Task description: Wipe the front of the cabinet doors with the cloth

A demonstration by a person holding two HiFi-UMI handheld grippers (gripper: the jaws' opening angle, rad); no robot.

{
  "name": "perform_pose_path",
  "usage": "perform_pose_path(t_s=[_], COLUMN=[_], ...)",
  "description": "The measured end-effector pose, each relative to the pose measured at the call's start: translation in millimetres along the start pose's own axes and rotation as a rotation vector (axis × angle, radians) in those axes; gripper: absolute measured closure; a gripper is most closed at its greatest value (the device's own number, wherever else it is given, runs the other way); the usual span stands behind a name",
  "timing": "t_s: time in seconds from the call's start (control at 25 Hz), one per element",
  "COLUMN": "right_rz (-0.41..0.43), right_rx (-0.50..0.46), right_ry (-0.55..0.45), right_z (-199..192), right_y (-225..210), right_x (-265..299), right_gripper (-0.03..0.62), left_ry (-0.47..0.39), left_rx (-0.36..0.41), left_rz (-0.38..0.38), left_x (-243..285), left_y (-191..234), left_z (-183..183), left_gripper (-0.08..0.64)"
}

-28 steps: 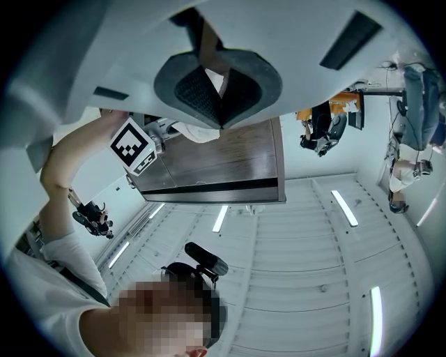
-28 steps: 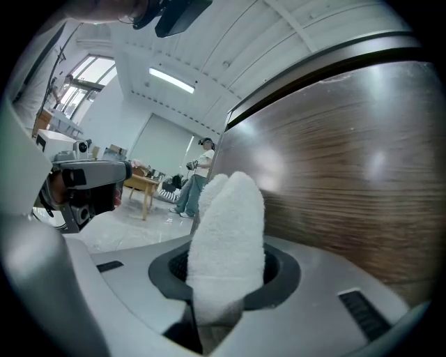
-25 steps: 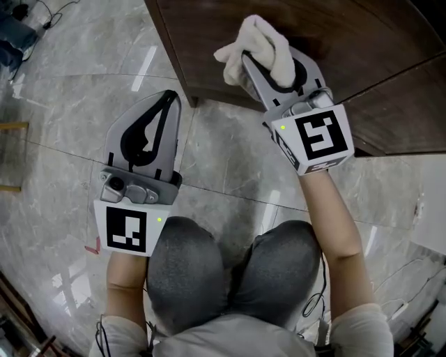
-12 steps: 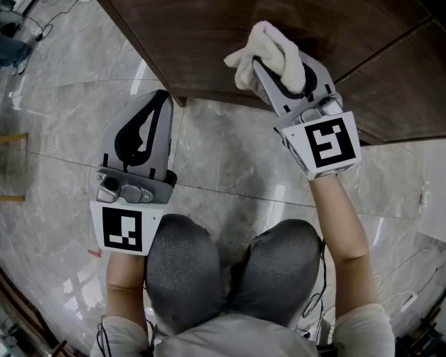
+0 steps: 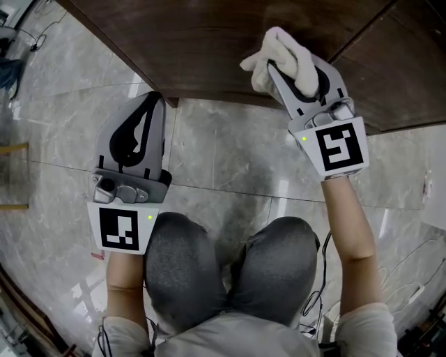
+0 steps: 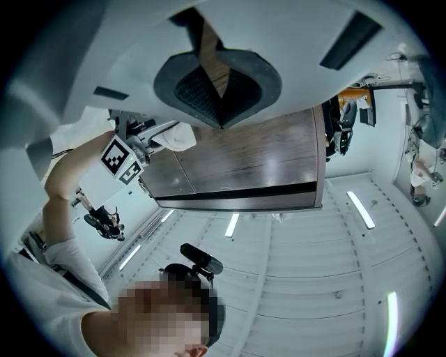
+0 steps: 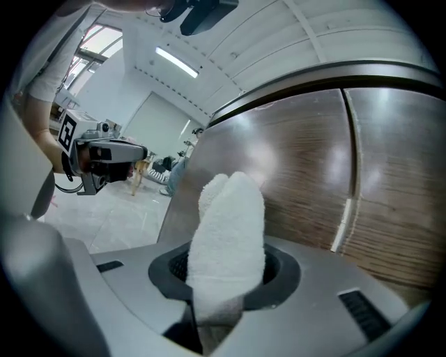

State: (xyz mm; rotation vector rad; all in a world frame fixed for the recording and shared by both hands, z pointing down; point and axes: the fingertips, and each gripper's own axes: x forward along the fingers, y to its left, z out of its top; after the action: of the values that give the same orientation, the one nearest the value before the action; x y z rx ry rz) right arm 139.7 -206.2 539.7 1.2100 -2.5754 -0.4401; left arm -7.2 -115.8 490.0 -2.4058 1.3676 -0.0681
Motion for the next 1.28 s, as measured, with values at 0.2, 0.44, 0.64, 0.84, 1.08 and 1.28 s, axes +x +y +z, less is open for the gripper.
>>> perform_pose_path(t_s=[0.2, 0.44, 0.64, 0.84, 1.08, 1.28], right_rz=[-0.048, -0.091, -0.098, -0.034, 0.138, 0.278], right_rx=[-0.038, -0.049, 0.006, 0.009, -0.030, 0.019], right_ry=[0.009, 0.045, 0.036, -0.016, -0.064, -0.020], right_z=[-7, -17, -16, 7, 39, 38], right_y=[-28, -38, -35, -9, 82, 149], right_x=[-34, -44, -48, -43, 17, 79], right_gripper=[0.457, 0.457, 0.457, 0.457, 0.457, 0.457], left_ry=[-0.012, -0.021, -0.018, -0.002, 0.007, 0.029], left_rx=[-0.017, -0.035, -0.019, -0.008, -0.008, 0.008], left_rz=[-0.006, -0.030, -0.040, -0.026, 0.035, 0.081], left_x=[13, 17, 17, 9, -30, -59], left_y=[-24, -24, -24, -19, 27, 63], left_z=[5, -3, -3, 0, -3, -10], left_gripper=[0.541, 0.541, 0.541, 0.541, 0.541, 0.541])
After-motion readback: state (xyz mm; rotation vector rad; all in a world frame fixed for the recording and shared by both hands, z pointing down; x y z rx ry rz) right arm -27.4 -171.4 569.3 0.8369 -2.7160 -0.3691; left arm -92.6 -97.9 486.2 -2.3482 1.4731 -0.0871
